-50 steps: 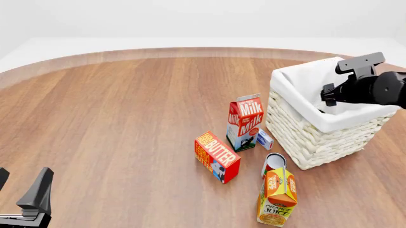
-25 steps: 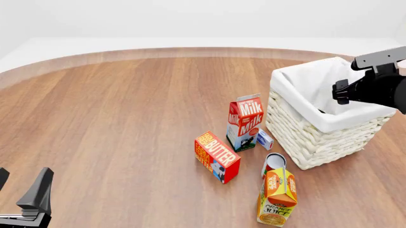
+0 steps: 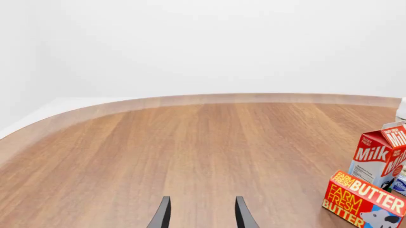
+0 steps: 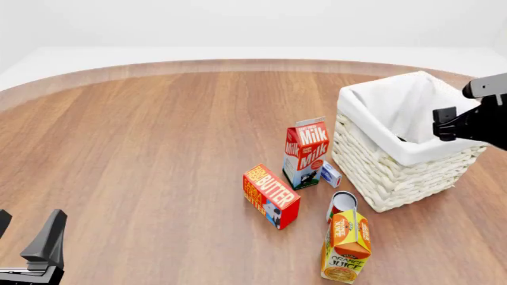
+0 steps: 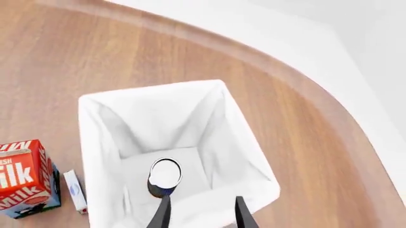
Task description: Pick up the alphabet soup, and put it in the basket.
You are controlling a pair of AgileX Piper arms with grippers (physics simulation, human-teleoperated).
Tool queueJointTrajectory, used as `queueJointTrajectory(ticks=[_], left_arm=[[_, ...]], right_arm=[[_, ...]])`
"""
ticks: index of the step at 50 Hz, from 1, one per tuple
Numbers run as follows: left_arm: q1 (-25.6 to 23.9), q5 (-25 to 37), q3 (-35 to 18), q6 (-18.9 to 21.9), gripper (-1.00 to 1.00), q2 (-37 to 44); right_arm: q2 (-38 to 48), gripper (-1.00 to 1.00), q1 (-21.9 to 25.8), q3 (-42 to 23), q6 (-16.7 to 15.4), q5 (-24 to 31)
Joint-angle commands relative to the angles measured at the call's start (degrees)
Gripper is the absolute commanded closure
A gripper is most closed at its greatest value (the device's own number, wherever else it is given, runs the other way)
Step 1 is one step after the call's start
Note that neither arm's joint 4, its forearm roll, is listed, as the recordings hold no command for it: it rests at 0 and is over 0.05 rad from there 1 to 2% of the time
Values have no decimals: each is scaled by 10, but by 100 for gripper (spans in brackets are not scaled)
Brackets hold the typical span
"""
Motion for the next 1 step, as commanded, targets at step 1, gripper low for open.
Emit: queueJointTrajectory(ticks=[1], left_arm=[[0, 0, 0, 0, -100, 0]], right_arm=[[-56, -100, -5, 44, 0, -9]])
